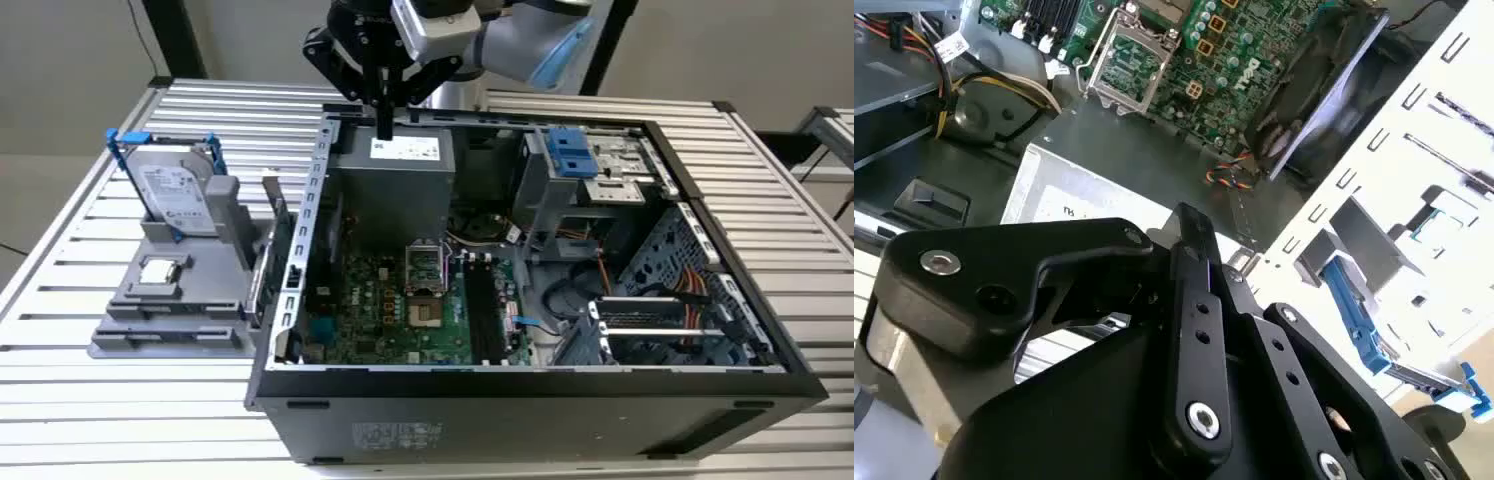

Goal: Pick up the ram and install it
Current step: 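Reach for the ram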

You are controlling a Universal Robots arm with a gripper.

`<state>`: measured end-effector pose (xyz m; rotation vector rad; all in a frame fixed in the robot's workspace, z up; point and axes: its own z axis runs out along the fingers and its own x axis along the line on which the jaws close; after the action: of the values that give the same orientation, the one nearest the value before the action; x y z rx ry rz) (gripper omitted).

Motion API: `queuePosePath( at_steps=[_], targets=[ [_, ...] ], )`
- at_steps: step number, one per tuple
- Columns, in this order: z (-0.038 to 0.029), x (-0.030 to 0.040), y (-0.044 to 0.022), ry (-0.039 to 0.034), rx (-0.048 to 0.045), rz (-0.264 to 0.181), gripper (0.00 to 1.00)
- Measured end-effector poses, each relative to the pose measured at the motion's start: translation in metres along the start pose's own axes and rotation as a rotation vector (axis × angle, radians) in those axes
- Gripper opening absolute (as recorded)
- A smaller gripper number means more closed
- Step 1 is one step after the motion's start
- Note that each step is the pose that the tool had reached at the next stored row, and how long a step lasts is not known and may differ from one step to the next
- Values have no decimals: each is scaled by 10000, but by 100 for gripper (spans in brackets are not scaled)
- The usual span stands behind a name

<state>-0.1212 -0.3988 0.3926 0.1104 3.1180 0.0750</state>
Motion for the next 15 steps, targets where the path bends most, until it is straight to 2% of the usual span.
queuePosePath(
  at_steps=[7, 15],
  targets=[
    [-3, 9, -1, 8, 1, 2, 0],
    [-4, 65, -7, 17, 1, 1, 0]
  ],
)
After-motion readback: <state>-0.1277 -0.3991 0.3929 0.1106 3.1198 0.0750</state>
